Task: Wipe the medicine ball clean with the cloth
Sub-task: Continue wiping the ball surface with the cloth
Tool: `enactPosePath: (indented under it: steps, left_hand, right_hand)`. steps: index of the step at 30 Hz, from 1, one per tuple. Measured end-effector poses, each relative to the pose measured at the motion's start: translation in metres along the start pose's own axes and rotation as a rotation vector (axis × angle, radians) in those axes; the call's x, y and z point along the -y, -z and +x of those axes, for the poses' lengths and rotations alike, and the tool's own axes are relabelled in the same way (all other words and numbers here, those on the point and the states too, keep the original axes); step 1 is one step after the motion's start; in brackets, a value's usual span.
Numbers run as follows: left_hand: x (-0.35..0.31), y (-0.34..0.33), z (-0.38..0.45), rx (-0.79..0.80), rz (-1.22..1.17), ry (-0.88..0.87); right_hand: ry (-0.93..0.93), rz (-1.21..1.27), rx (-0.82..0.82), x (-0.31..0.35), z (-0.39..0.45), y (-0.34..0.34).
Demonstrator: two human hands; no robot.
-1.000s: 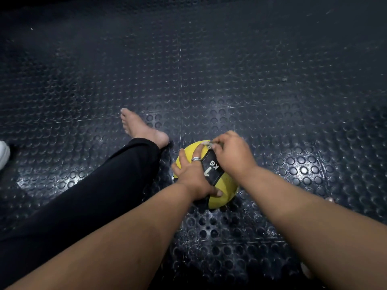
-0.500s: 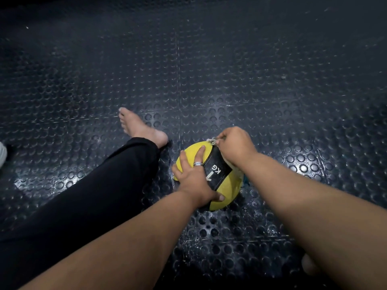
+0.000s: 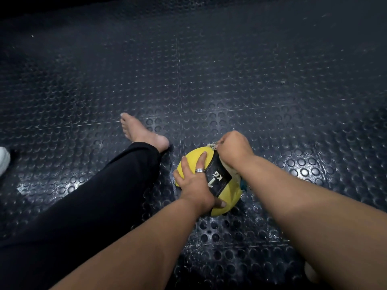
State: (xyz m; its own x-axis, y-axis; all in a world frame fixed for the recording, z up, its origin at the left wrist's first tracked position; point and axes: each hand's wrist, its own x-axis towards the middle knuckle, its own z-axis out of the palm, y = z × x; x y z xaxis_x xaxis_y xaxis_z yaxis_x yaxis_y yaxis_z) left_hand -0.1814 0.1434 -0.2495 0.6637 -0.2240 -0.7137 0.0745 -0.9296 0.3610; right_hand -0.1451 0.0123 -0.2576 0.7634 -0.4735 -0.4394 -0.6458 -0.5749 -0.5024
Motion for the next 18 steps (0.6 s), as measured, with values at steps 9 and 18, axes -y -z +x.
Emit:
enactPosePath:
  steps: [9,18]
  left_hand:
    - [-0.004,0.005,0.004,0.003,0.01,-0.021]
    - [0.012,0.012,0.005,-0.012,-0.008,-0.039]
  right_hand:
    - [0.052,0.082,0.003,-0.002,-0.011,0.003]
    - [0.17,0.113,0.122,0.0,-0.037,0.008]
